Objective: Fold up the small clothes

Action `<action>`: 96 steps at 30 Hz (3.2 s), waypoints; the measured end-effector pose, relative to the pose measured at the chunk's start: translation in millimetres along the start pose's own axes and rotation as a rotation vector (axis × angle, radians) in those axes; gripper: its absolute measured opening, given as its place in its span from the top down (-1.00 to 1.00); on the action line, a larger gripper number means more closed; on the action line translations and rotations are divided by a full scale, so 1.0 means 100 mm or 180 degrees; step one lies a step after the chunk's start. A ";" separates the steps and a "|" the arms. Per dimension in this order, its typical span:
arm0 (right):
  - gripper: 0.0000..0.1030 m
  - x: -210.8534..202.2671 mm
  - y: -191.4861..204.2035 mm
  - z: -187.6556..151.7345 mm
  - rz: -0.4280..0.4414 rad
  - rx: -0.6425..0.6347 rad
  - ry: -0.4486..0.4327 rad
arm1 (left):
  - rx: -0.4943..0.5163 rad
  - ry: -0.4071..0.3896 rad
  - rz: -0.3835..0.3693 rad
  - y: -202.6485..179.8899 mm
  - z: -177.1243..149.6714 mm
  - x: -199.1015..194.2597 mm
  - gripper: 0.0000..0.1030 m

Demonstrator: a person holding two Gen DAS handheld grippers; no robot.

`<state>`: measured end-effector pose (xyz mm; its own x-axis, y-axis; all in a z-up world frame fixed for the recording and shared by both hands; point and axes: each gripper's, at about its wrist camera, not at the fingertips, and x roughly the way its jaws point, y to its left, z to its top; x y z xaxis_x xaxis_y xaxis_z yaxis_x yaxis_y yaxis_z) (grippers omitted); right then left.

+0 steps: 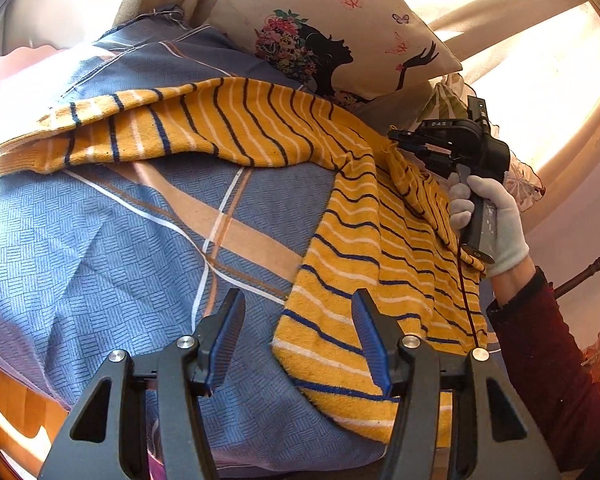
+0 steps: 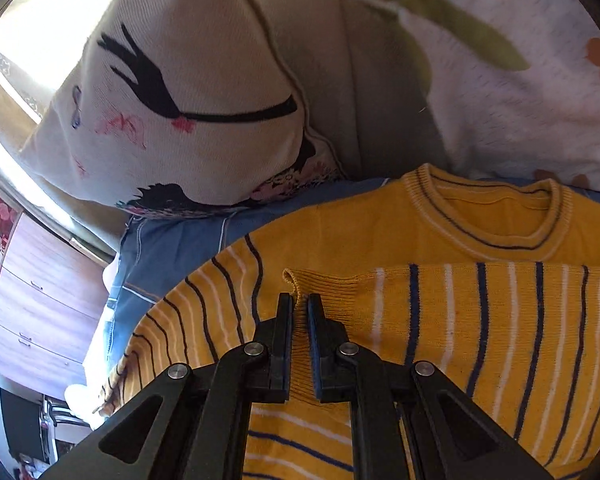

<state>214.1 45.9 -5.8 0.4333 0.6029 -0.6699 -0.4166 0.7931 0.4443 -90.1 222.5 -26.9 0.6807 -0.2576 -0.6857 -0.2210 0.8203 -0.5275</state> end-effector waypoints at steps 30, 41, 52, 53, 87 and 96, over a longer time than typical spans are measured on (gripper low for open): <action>-0.13 -2.14 -1.97 -2.50 0.0241 0.0837 -0.0105 | 0.0095 0.0249 -0.0120 -0.33 -0.18 0.46 -0.40; -0.18 -2.04 -1.24 -3.31 0.0971 0.0355 -0.0086 | 0.0403 0.0100 -0.0185 -0.82 -0.67 0.35 -0.66; 0.77 -2.74 -1.61 -3.40 0.1410 0.0614 -0.0584 | 0.0643 0.0142 -0.0201 -1.12 -0.76 -0.13 1.00; 0.77 -2.77 -1.66 -3.43 0.1352 0.0602 -0.0579 | 0.0691 0.0121 -0.0174 -1.14 -0.80 -0.17 1.00; 0.16 -2.14 -1.08 -2.53 0.0228 0.0214 -0.0460 | -0.0758 -0.0793 0.0656 1.29 1.10 0.22 0.47; 0.16 -1.97 -1.12 -2.40 0.0343 0.0299 -0.0465 | -0.0240 -0.0848 0.0569 0.77 1.44 0.02 0.92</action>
<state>-16.3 -182.1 -66.5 0.5044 0.6854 -0.5252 -0.3934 0.7239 0.5668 -4.8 359.1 3.2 0.7831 0.0378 -0.6207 -0.3976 0.7978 -0.4532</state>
